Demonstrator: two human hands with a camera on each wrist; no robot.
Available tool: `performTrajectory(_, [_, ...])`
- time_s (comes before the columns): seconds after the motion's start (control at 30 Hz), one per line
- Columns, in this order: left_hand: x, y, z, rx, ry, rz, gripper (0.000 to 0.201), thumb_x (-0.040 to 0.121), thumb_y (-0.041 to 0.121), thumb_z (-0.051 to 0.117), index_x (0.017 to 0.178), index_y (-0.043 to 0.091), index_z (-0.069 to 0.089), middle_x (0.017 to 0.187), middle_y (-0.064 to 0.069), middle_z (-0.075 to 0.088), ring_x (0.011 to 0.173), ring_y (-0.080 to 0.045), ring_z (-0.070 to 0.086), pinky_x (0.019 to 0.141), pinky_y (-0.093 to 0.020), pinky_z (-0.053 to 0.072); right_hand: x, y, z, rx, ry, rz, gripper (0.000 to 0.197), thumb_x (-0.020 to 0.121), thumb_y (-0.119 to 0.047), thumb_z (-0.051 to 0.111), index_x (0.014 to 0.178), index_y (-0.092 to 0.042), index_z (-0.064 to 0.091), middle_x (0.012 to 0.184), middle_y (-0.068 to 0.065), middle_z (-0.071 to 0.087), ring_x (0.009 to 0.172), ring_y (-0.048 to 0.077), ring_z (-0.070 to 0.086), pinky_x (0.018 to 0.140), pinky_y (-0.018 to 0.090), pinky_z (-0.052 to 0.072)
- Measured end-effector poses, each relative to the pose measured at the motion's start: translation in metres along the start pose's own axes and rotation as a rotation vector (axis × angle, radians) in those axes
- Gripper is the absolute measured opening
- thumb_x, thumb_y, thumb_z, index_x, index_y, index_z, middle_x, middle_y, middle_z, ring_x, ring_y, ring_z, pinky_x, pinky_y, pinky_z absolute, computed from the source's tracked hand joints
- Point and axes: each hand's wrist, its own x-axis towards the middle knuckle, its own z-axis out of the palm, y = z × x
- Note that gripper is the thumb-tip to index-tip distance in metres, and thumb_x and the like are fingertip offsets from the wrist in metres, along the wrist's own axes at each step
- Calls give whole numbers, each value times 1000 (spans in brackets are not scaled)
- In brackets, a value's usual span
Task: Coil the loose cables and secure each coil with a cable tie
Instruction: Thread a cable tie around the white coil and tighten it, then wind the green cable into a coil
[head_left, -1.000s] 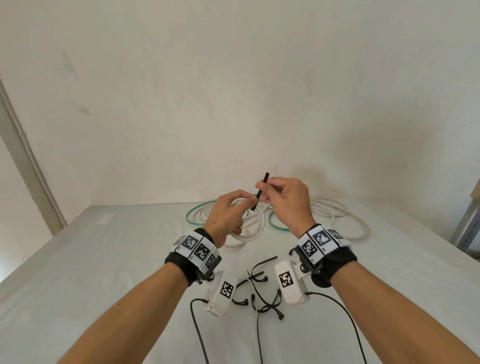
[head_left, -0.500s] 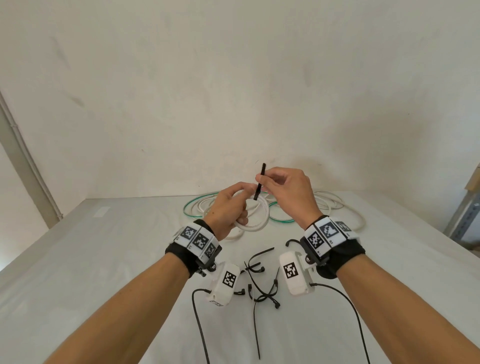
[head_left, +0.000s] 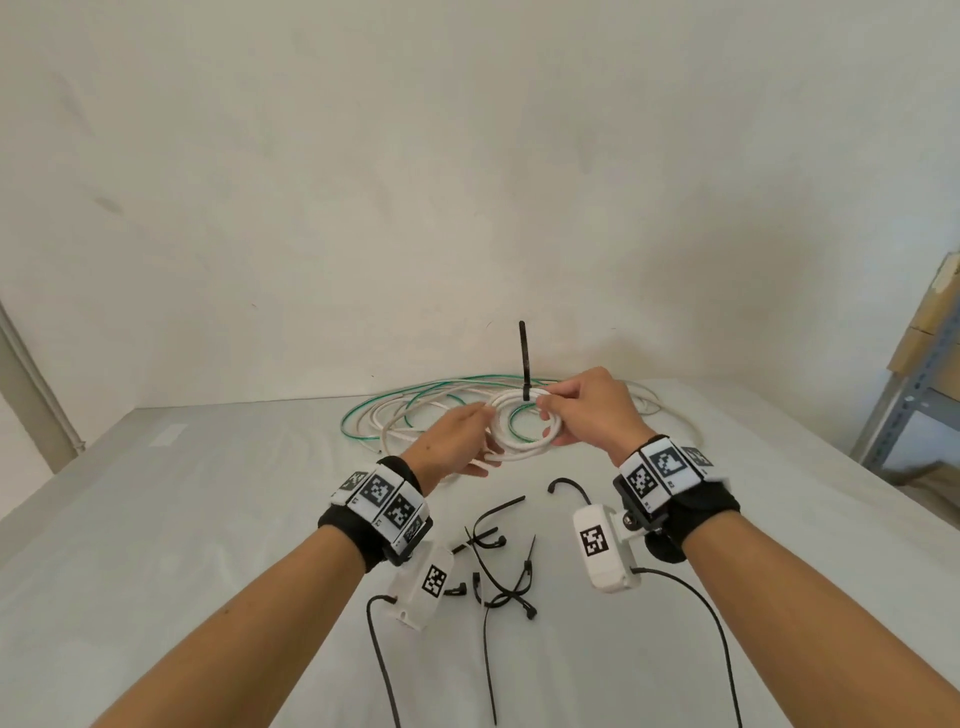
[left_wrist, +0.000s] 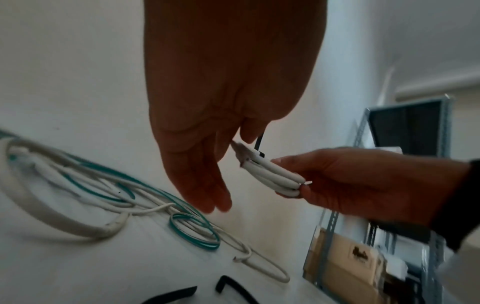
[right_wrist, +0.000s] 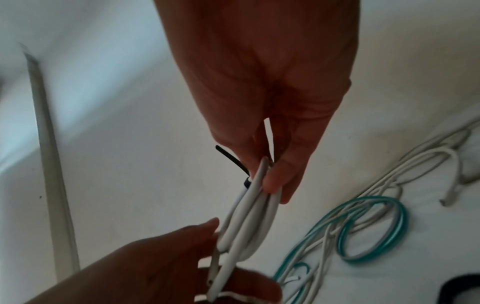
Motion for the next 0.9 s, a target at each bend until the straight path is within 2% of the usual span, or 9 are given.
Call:
performTrajectory(0.07, [3, -1, 7, 101, -64, -67, 44, 110, 44, 34, 112, 8, 59, 90, -9, 69, 83, -22, 72, 82, -40, 60, 4, 9, -11, -85, 30, 17, 18, 92, -14, 74, 77, -7, 81, 77, 6, 78, 66, 22, 77, 63, 37, 66])
performTrajectory(0.1, [6, -2, 10, 137, -86, -90, 49, 110, 47, 34, 117, 5, 58, 94, -12, 72, 82, -22, 72, 81, -40, 61, 5, 14, -18, -127, 25, 43, 16, 92, -14, 73, 78, -9, 81, 79, 6, 78, 68, 23, 77, 64, 38, 66])
performTrajectory(0.23, [12, -2, 18, 143, -121, -120, 51, 110, 45, 37, 130, 2, 55, 108, -22, 75, 86, -25, 74, 76, -35, 62, 6, 51, -55, -283, 14, 198, 11, 93, -13, 71, 88, -13, 81, 86, 8, 78, 74, 28, 78, 68, 43, 66])
performTrajectory(0.33, [13, -1, 22, 160, -171, -140, 52, 111, 41, 37, 125, -1, 63, 106, -21, 76, 88, -26, 74, 79, -36, 61, 4, 87, -85, -372, 80, 351, 10, 93, -12, 70, 93, -15, 79, 91, 10, 77, 74, 28, 78, 68, 43, 66])
performTrajectory(0.47, [15, -2, 29, 199, -218, -139, 47, 111, 36, 41, 121, -3, 67, 99, -18, 76, 87, -26, 73, 85, -39, 61, 2, 130, -108, -565, 65, 468, 23, 92, -16, 68, 113, -18, 77, 106, 14, 75, 91, 34, 75, 83, 47, 64])
performTrajectory(0.63, [20, 3, 38, 245, -247, -104, 41, 110, 32, 46, 117, -1, 69, 97, -14, 75, 82, -21, 72, 87, -39, 60, 2, 144, -105, -706, 70, 473, 26, 96, -17, 60, 117, -13, 74, 119, 18, 70, 102, 37, 71, 91, 42, 59])
performTrajectory(0.7, [22, 5, 38, 268, -245, -93, 39, 109, 31, 47, 116, 0, 70, 96, -12, 76, 81, -19, 73, 81, -35, 62, -1, 137, -100, -787, 87, 484, 26, 98, -18, 56, 121, -10, 66, 128, 18, 64, 112, 36, 65, 94, 39, 55])
performTrajectory(0.8, [26, 6, 32, 295, -229, -89, 38, 109, 32, 48, 115, 1, 71, 95, -11, 76, 82, -19, 74, 75, -31, 61, 0, 119, -90, -909, 86, 471, 25, 97, -16, 56, 120, -9, 63, 128, 15, 62, 115, 35, 63, 88, 38, 47])
performTrajectory(0.9, [31, 6, 22, 312, -191, -94, 37, 108, 31, 49, 114, 1, 71, 93, -9, 76, 80, -18, 73, 75, -31, 60, 11, 96, -72, -910, 75, 375, 31, 96, -20, 56, 126, -13, 63, 133, 13, 60, 120, 35, 61, 92, 40, 48])
